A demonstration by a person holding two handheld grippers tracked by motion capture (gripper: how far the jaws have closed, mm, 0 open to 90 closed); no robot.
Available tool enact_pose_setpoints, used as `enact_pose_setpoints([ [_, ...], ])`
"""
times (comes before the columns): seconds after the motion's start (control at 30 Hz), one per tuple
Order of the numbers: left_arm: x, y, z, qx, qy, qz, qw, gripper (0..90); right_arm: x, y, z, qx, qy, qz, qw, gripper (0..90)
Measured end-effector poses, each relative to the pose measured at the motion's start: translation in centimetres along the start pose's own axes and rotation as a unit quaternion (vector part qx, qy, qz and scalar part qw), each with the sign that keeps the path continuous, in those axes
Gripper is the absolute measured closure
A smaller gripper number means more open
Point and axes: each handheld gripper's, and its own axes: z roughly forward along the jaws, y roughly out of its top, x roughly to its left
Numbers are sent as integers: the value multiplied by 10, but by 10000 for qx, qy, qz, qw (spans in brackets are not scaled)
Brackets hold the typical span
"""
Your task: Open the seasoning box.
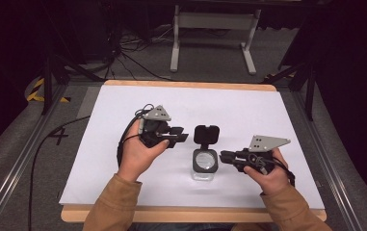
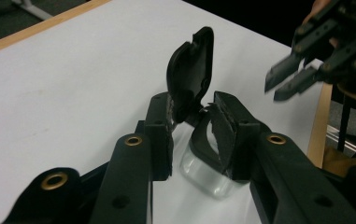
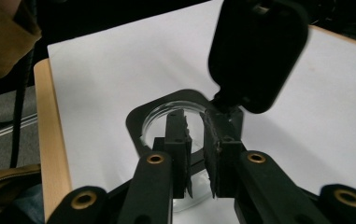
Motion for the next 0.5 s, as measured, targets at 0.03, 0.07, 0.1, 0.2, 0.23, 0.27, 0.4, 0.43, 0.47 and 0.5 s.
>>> enact_pose_setpoints([
  [0.03, 0, -2, -5, 81, 23, -72, 9999, 674, -2, 1, -2, -19, -26, -15, 10000, 788],
  [0.07, 0, -5, -10, 60, 77, -100, 9999, 670, -5, 3, -5, -41, -56, 9, 10000, 769],
  [0.1, 1, -7, -14, 92, 131, -108, 9998, 665, -8, 5, -8, -54, -63, 23, 10000, 756],
  [0.2, 3, -13, -24, 135, 236, -199, 9994, 648, -17, 8, -13, 9, -150, 36, 9999, 726],
  [0.23, 5, -17, -29, 161, 293, -298, 9990, 640, -20, 8, -14, 8, -172, 45, 9998, 717],
  [0.27, 8, -19, -32, 207, 318, -290, 9989, 632, -23, 9, -15, 14, -200, 68, 9998, 711],
  [0.4, 14, -30, -40, 298, 467, -423, 9976, 607, -35, 10, -17, 22, -523, 198, 9984, 710],
  [0.43, 14, -30, -40, 298, 467, -423, 9976, 601, -35, 10, -17, 22, -523, 198, 9984, 710],
  [0.47, 16, -33, -41, 273, 512, -436, 9974, 601, -39, 10, -17, 42, -600, 242, 9979, 711],
  [0.5, 18, -36, -43, 328, 560, -479, 9967, 587, -42, 9, -17, 56, -655, 265, 9975, 710],
])
